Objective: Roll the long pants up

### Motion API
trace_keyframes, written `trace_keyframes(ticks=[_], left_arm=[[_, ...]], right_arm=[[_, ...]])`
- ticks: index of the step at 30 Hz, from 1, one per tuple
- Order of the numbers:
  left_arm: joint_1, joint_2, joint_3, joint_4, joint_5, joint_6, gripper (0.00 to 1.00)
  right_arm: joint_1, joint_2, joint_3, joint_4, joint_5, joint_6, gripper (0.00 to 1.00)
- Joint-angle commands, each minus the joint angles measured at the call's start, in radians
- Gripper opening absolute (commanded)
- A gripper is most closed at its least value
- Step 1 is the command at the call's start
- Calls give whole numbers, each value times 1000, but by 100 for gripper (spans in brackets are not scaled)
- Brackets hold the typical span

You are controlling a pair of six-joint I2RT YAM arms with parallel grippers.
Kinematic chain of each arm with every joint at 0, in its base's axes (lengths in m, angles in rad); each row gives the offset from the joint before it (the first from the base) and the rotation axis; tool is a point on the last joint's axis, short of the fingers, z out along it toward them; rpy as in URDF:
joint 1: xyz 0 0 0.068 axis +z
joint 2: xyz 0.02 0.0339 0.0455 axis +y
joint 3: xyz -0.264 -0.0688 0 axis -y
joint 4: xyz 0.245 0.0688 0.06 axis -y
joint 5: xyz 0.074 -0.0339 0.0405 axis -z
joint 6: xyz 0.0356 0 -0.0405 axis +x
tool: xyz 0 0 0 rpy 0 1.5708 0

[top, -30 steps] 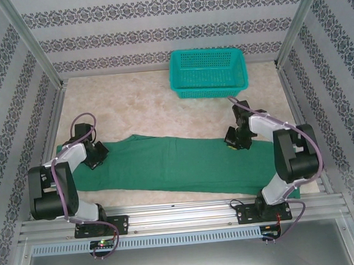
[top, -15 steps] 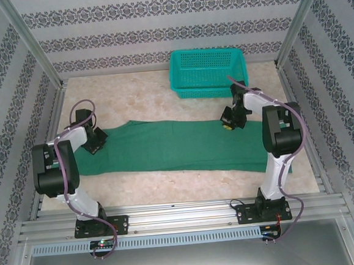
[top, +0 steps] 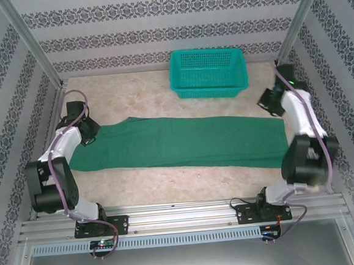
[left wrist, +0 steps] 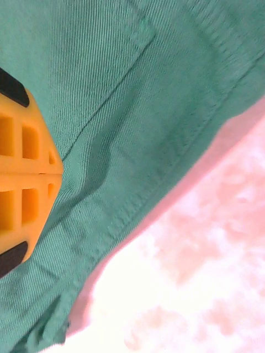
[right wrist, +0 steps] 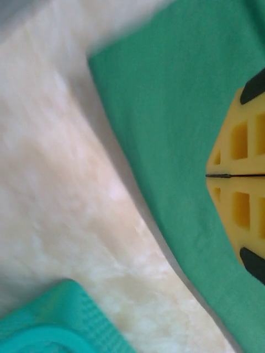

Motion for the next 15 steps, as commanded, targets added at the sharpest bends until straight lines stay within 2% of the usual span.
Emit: trace_keyframes(ticks=[1, 2, 3, 8, 12, 15], left_arm=[[32, -33, -47, -49, -29, 21, 0], [40, -30, -49, -46, -14, 21, 0], [43, -24, -46, -45, -2, 24, 0], [49, 46, -3, -26, 61, 30, 0], [48, 109, 10, 11, 135, 18, 0], [48, 122, 0, 27, 141, 17, 0]], right_arm=[[-97, -142, -169, -85, -5, -15, 46], [-142, -180, -221, -84, -29, -8, 54], [-179, -207, -270, -70, -60, -6, 57], [-358, -253, -437, -17, -189, -1, 55], [-420, -231, -514, 46, -265, 9, 54], [-426, -204, -525, 63, -258, 1, 53]])
